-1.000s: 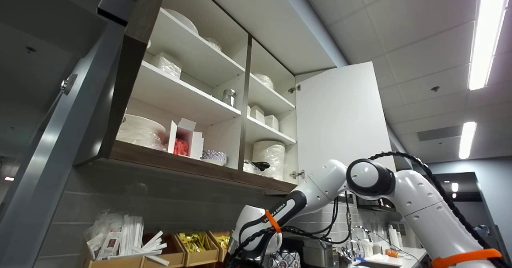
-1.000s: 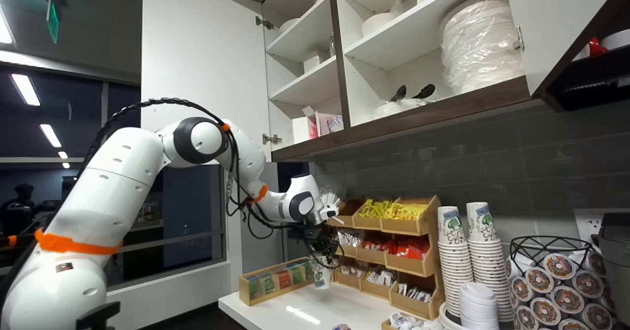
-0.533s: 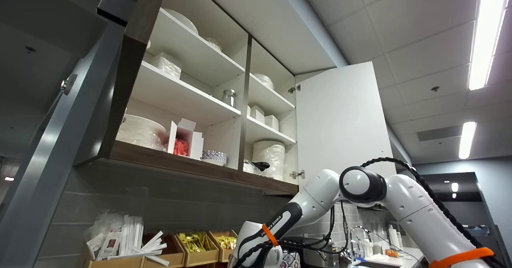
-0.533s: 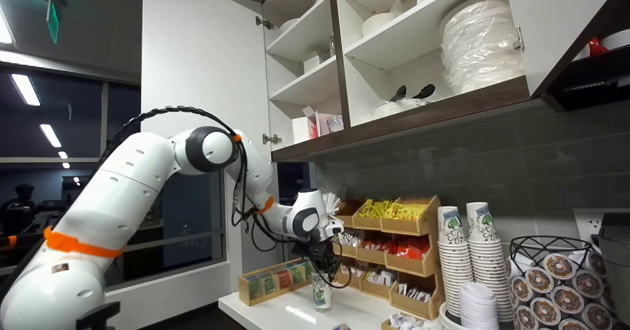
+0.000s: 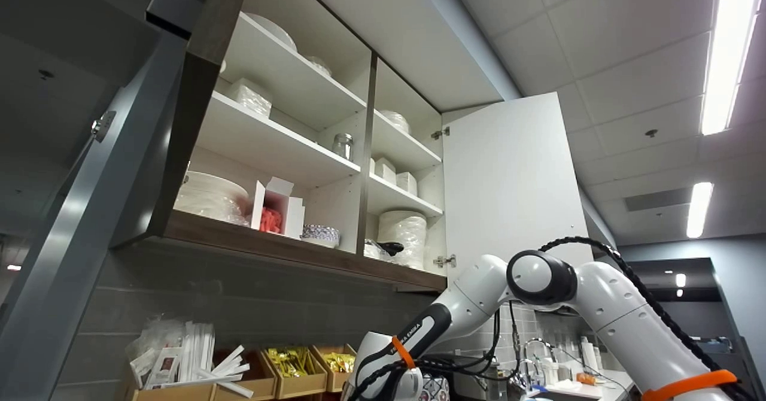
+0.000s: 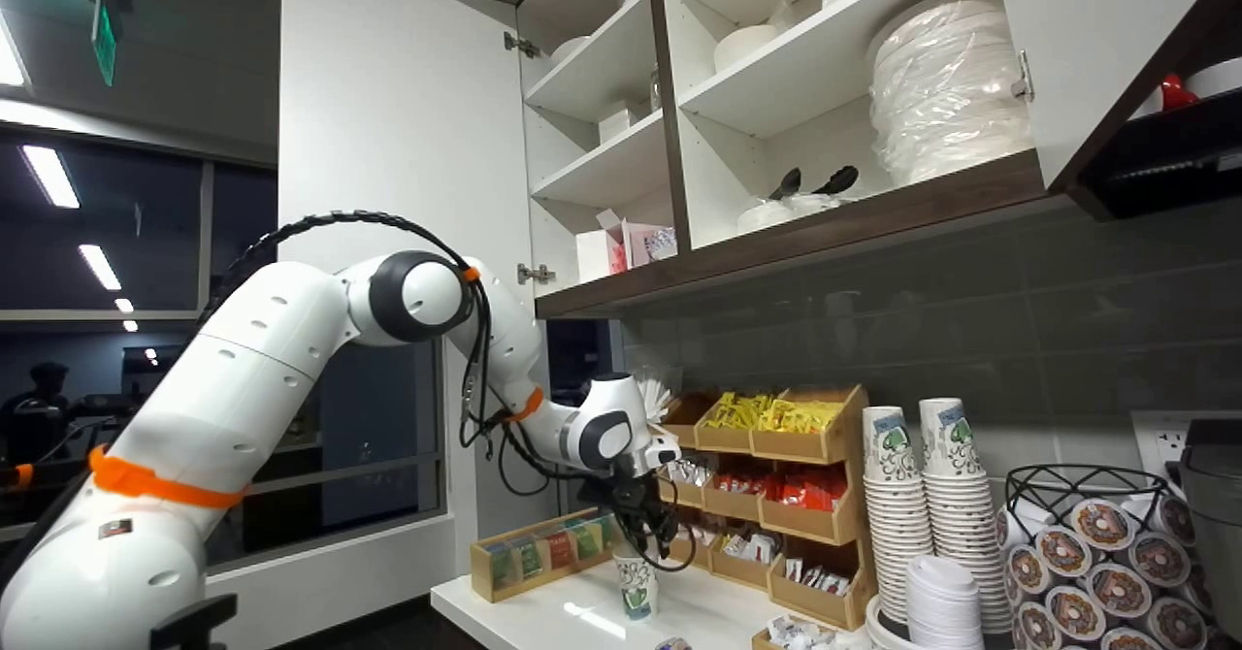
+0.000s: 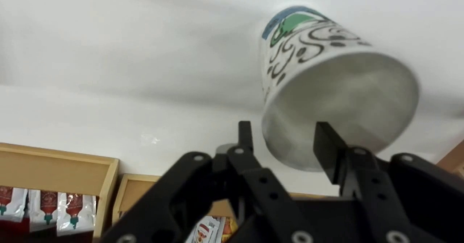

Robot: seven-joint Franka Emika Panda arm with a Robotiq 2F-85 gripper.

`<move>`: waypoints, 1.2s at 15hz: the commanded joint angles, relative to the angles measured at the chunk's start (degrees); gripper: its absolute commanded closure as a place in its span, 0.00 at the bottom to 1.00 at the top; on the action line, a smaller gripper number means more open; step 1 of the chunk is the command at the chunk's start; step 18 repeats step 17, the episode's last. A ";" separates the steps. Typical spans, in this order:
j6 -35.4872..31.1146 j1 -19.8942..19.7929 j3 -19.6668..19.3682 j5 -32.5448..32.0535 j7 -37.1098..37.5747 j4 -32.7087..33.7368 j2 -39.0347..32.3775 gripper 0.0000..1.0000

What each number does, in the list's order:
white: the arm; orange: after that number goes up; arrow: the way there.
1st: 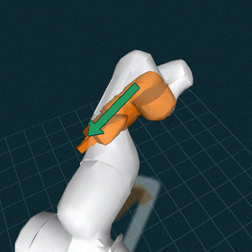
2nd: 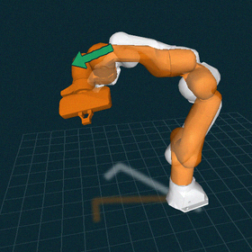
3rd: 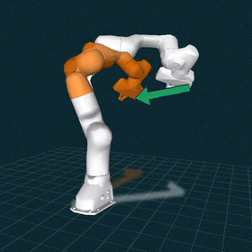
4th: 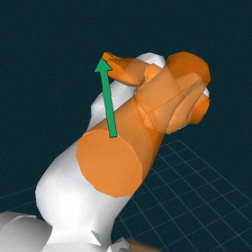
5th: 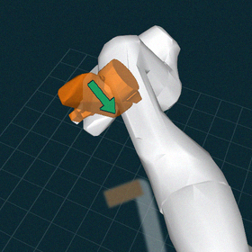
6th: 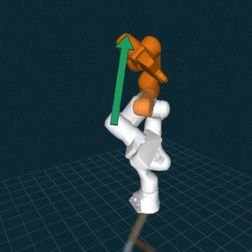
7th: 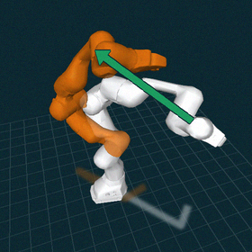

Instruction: Move the cup, currently in the cabinet, to the counter

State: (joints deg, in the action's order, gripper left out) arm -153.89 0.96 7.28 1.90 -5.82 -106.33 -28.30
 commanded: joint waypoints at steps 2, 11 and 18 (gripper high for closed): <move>3.29 -2.34 3.34 5.86 -2.32 -0.29 4.25 0.12; 27.65 -0.95 -0.12 7.99 3.64 4.17 11.82 0.00; 29.80 -0.60 -1.32 8.39 2.74 5.11 12.48 0.00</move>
